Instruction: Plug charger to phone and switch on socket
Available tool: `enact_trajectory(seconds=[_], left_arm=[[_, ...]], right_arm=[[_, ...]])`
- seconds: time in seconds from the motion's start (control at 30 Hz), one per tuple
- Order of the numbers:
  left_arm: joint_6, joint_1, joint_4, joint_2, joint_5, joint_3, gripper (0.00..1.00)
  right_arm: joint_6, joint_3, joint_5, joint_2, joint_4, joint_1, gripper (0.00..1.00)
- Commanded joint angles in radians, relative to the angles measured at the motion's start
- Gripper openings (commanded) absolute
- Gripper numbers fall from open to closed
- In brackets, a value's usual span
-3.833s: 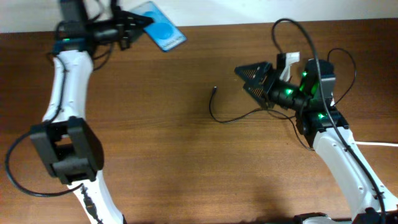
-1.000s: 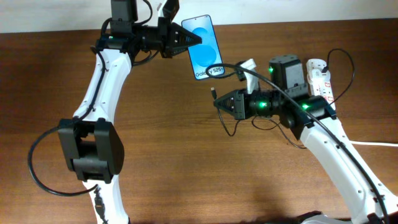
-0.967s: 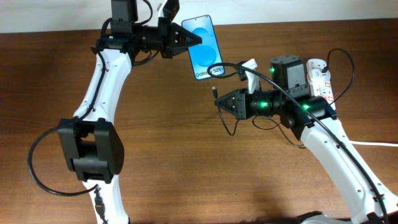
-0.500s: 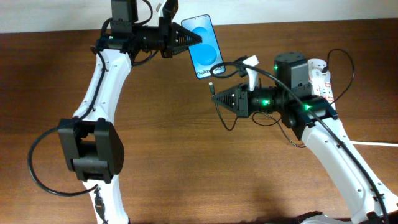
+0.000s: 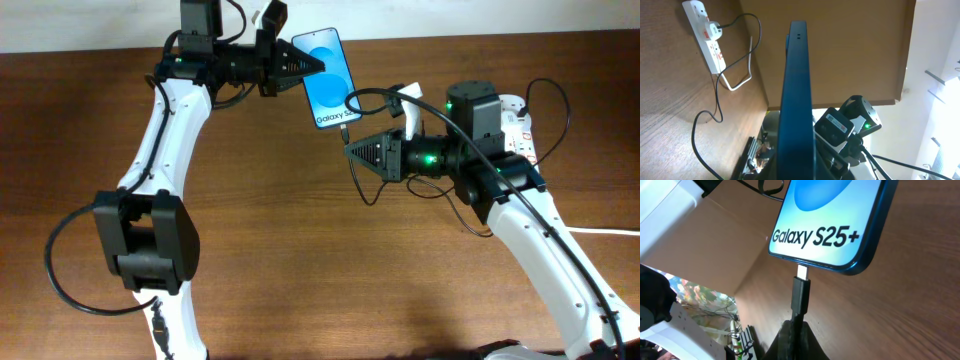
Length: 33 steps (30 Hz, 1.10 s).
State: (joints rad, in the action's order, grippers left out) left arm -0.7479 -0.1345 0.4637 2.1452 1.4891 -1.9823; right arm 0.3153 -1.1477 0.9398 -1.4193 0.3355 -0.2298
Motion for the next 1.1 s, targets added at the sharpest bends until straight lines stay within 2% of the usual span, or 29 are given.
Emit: enact_trajectory(seconds=[0.0, 0.4, 0.57, 1.07], left_arm=[[0.017, -0.015, -0.003, -0.013, 0.04, -0.017, 0.0], [0.017, -0.038, -0.006, -0.013, 0.04, -0.017, 0.0], [0.046, -0.038, -0.017, -0.013, 0.084, -0.017, 0.0], [0.047, -0.048, -0.018, -0.013, 0.084, -0.017, 0.0]], right_arm=[[0.001, 0.003, -0.01, 0.007, -0.005, 0.001, 0.04], [0.018, 0.003, -0.036, 0.006, -0.004, 0.002, 0.04], [0.043, 0.003, -0.036, 0.006, -0.055, 0.002, 0.04], [0.108, 0.003, -0.04, 0.006, -0.116, 0.053, 0.04]])
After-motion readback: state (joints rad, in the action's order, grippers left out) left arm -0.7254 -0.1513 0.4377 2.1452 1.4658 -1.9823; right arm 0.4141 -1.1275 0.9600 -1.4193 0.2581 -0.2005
